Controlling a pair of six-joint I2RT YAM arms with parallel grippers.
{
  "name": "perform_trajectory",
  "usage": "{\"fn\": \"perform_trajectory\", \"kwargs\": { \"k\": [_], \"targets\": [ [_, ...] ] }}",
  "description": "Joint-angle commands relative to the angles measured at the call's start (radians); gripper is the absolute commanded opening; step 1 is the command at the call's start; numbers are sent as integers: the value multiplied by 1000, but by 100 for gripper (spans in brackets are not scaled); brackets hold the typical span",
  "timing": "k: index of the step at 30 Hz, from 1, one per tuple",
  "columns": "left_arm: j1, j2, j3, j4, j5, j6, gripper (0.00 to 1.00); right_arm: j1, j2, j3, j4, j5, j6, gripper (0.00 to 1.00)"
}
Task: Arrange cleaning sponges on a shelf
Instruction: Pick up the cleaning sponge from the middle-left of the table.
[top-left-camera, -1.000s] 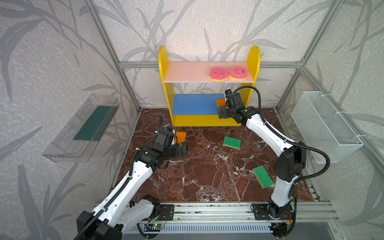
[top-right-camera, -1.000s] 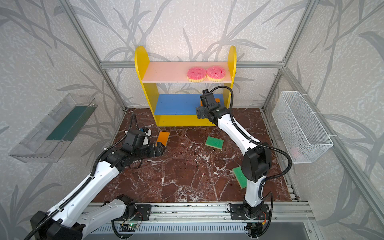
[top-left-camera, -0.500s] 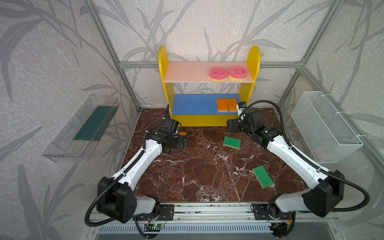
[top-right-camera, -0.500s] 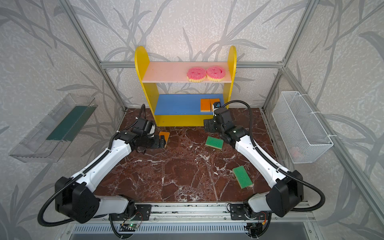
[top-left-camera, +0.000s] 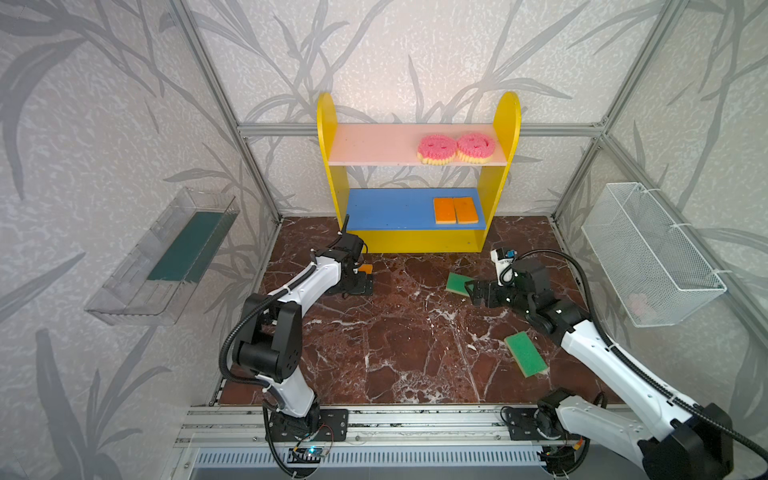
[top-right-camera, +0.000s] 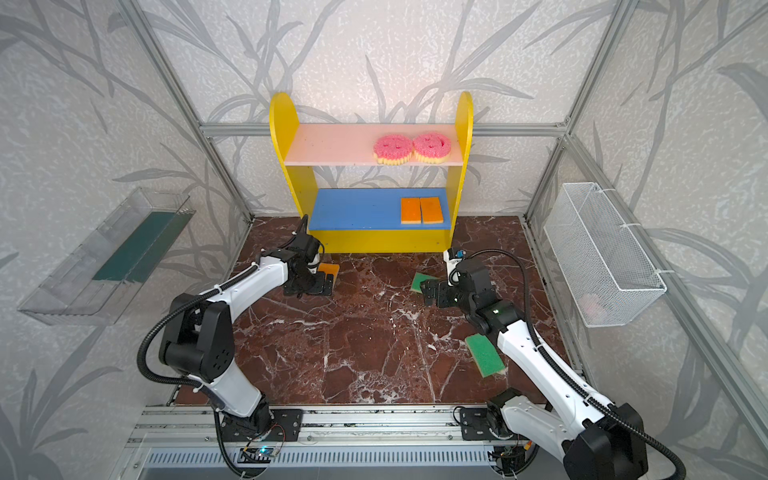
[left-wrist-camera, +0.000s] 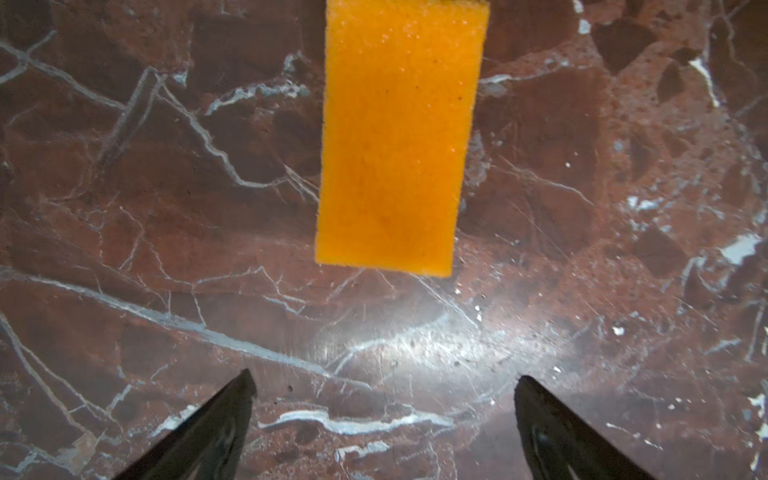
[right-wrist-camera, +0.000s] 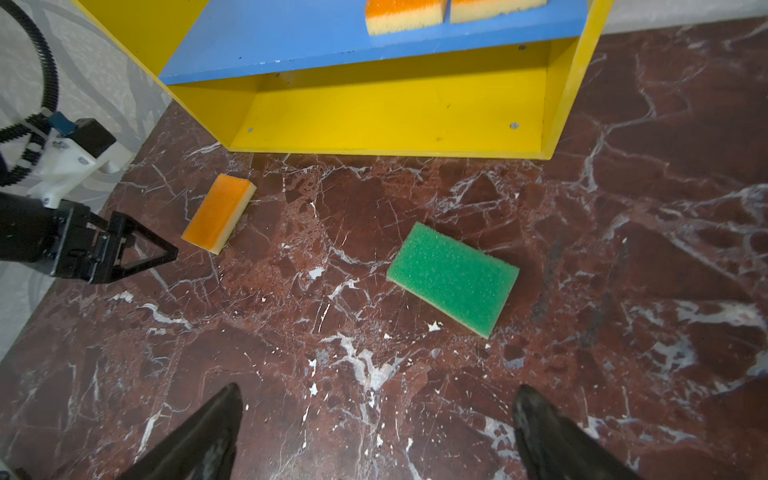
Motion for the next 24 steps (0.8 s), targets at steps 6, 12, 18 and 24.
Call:
{"fn": "perform_trajectory", "kwargs": {
  "k": [6,12,18,24],
  "targets": [
    [17,117,65,36,3,62,99,-38,35,-50,94,-150,53,99],
    [20,193,110,42,1,79,99,-39,68,-54,107,-155,56,99],
    [33,242,136,49,-4,91,98,-38,66,-57,99,-139,48,99],
    [43,264,148,84,-3,86,94,-38,70,-56,92,-137,45,99]
  ]
}}
